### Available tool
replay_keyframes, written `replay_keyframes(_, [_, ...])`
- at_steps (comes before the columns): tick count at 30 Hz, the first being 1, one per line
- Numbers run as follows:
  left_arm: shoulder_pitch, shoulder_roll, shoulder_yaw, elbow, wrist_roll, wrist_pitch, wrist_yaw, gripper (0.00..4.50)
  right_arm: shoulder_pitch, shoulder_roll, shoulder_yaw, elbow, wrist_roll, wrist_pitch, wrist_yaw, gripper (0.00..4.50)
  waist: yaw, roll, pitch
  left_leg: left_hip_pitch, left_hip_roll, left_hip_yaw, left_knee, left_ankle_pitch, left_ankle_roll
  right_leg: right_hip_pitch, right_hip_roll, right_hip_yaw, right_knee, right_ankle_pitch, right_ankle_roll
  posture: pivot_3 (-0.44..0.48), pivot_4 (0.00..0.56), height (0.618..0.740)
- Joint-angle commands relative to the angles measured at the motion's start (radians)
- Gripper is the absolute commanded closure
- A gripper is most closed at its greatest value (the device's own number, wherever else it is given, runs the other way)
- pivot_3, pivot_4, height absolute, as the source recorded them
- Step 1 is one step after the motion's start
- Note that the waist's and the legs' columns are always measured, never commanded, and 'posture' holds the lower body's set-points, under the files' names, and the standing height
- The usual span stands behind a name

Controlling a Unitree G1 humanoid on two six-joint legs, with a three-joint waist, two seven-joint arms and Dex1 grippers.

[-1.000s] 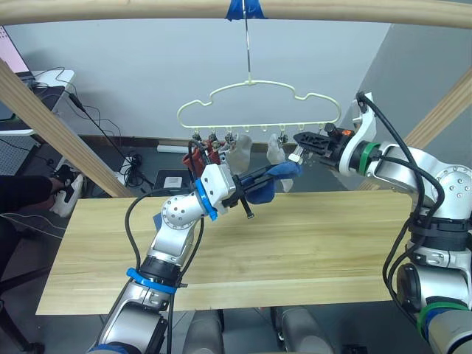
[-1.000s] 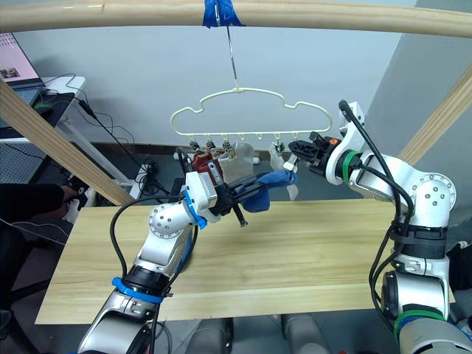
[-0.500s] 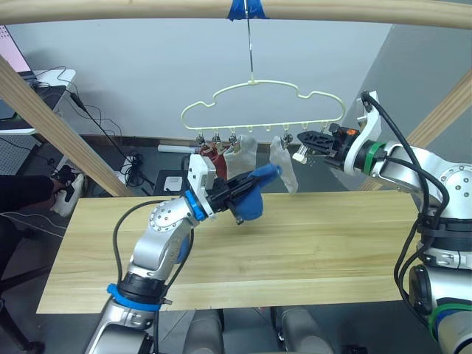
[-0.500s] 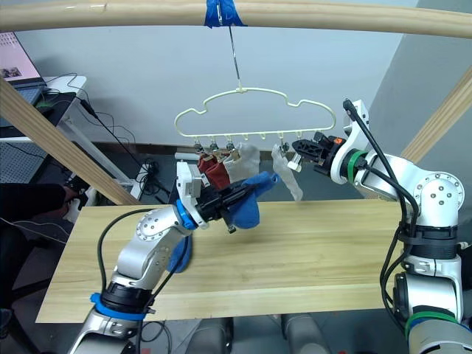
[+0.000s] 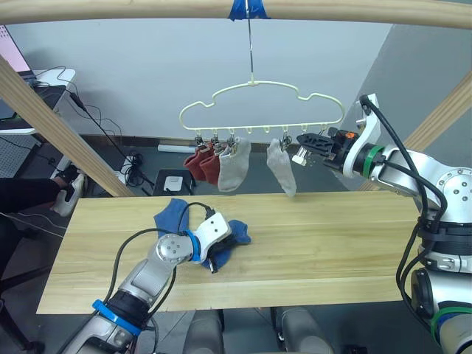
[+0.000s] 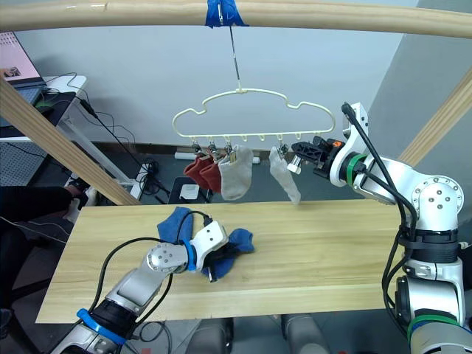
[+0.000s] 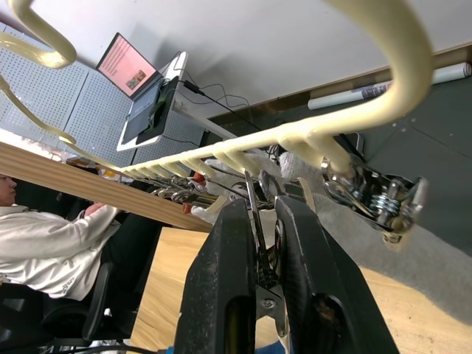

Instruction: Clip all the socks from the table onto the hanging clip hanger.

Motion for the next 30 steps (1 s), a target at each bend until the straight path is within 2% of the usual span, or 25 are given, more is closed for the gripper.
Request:
replay_keyframes(1, [0.021,0.014,0.054,-0.093,-0.077,0.067,-0.054,2.89,0.005,-0.015,-0.005,-0.032,-0.002,-0.012,0.000,4.34,0.000,0.000,0.000,0.000,0.000,0.000,0.000,0.000,0.000,0.000,0.000,0.000,0.000,0.000,0.000,-0.084,0.222,0.740])
replay_keyframes(7, [-0.006,0.045,0.227,-0.187,-0.337,0.345,-0.167,1.05,0.011,-0.010,-0.007,-0.032,-0.013,-0.018,0.010,4.34,-0.001,0.000,0.000,0.000,0.000,0.000,0.000,0.000,0.000,0.000,0.000,0.000,0.002,0.000,0.000,-0.085,0.221,0.740])
replay_keyframes(9, [-0.034,0.054,0.266,-0.122,-0.347,0.350,-0.165,0.40,0.012,-0.008,-0.008,-0.032,-0.019,-0.022,0.013,4.34,-0.002,0.000,0.000,0.001,0.000,0.000,0.000,0.000,0.000,0.000,0.000,-0.001,0.002,0.000,0.000,-0.087,0.222,0.740])
replay_keyframes(11, [-0.067,0.045,0.289,-0.039,-0.332,0.324,-0.141,0.05,0.015,-0.008,-0.010,-0.034,-0.022,-0.025,0.015,4.34,-0.001,0.000,0.000,0.001,0.000,0.000,0.000,0.000,0.000,0.000,0.000,-0.001,0.002,0.000,0.000,-0.087,0.222,0.740])
replay_keyframes(21, [-0.123,-0.105,0.205,0.215,-0.259,0.198,-0.134,0.05,0.025,-0.017,-0.015,-0.047,-0.007,-0.035,-0.007,4.34,0.000,0.000,0.000,0.000,0.000,0.001,0.000,0.000,0.000,0.000,-0.001,-0.001,0.000,0.000,0.000,-0.121,0.229,0.740])
replay_keyframes(25, [-0.133,-0.097,0.125,0.365,-0.124,0.038,-0.120,0.05,0.029,-0.018,-0.013,-0.056,0.005,-0.040,-0.024,4.34,-0.004,0.000,0.000,0.001,0.000,0.001,0.001,0.000,0.000,0.000,0.000,0.000,0.002,0.000,0.000,-0.134,0.230,0.740])
replay_keyframes(30, [-0.137,-0.082,0.081,0.430,-0.051,-0.062,-0.135,0.05,0.030,-0.023,-0.011,-0.060,0.014,-0.043,-0.032,4.34,-0.003,0.000,0.000,0.001,0.000,0.001,0.002,0.000,0.000,0.000,-0.001,0.000,0.004,0.000,0.000,-0.134,0.233,0.740])
